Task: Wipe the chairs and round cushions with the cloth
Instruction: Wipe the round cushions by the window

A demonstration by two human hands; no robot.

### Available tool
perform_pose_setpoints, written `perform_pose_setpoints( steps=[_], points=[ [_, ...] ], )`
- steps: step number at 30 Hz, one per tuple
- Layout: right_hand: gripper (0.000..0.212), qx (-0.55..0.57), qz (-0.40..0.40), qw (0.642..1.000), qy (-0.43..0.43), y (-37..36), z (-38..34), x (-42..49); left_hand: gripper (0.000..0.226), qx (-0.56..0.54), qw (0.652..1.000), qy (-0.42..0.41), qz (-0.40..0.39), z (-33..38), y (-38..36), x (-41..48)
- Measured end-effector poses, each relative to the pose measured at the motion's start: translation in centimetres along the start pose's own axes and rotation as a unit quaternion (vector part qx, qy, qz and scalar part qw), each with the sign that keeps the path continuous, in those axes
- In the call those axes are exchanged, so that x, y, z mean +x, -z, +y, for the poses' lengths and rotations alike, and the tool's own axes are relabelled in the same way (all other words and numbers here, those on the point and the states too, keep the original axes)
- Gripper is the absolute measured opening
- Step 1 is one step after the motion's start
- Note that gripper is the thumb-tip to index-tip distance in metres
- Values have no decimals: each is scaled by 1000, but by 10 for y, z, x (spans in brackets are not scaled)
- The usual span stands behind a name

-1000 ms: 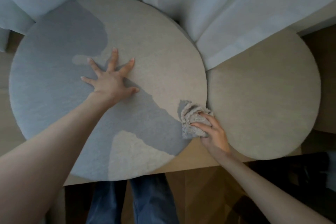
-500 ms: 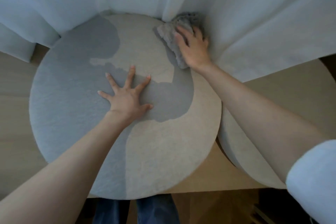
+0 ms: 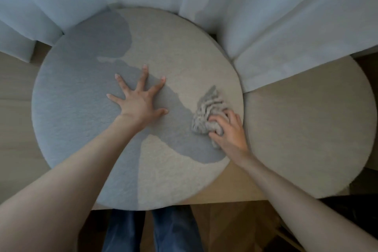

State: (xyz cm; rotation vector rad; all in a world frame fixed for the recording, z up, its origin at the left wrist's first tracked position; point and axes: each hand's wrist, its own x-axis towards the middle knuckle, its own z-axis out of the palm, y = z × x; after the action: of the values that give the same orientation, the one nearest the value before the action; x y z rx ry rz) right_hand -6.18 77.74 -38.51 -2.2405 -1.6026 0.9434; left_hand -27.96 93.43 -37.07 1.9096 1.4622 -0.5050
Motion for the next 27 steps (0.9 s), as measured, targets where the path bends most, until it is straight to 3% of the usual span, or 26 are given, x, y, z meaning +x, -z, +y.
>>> perform_pose_setpoints(
  steps=[6,9,16,22,24,27],
  points=[
    [35,61,-47,993,-87,-8,20,-96,85,-8,1000,-3,-9,0,3,-3],
    [38,58,8,992,-109,3,10,-98,85,-9,1000,-2,-9,0,3,-5],
    [48,81,169,982,14,41,-72,69,86,-6,1000,0,5,-2,-1,0],
    [66,-95,15,995,32,30,-108,232,85,1,999,-11,32,-5,-8,3],
    [58,-143,30,989,34,21,-104,237,86,1,999,-17,36,-6,-10,4],
    [55,-119,71,988,70,12,-91,211,87,9,999,-25,38,-7,-11,3]
  ],
)
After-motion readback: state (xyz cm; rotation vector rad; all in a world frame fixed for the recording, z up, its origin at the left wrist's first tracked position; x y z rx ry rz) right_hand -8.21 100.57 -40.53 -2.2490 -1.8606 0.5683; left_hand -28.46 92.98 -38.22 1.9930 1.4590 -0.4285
